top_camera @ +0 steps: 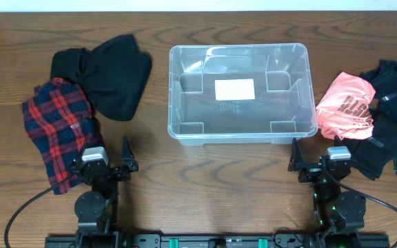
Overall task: Pack container
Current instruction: 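Reach the right gripper to the pink t-shirt and grasp it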
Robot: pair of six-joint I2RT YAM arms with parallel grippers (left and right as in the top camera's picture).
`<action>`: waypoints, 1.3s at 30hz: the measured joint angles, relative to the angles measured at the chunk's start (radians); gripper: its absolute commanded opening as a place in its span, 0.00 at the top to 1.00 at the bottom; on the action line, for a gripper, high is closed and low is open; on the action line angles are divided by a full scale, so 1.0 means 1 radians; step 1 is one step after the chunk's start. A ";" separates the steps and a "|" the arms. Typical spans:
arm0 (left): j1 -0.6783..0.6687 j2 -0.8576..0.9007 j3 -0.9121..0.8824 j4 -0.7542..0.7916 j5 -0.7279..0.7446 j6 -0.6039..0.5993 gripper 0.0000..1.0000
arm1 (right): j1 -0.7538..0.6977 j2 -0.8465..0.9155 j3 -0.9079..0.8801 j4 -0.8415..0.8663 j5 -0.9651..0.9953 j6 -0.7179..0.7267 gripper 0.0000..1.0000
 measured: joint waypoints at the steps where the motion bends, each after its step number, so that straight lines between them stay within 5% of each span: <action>1: 0.000 0.000 0.000 0.000 0.000 -0.008 0.02 | 0.000 0.000 0.000 0.000 0.000 0.003 0.01; 10: 0.000 0.029 0.039 -0.089 0.017 -0.162 0.02 | 0.000 0.019 0.008 -0.026 -0.002 0.037 0.01; 17: 0.000 0.235 0.259 -0.259 0.052 -0.192 0.02 | 0.000 0.177 0.191 -0.232 0.036 0.046 0.01; 30: 0.000 0.760 0.867 -0.722 0.061 -0.176 0.02 | -0.157 0.823 0.872 -0.680 0.066 0.049 0.01; 39: 0.000 0.855 0.980 -0.798 0.065 -0.176 0.02 | -0.397 1.286 1.173 -0.769 -0.090 -0.046 0.01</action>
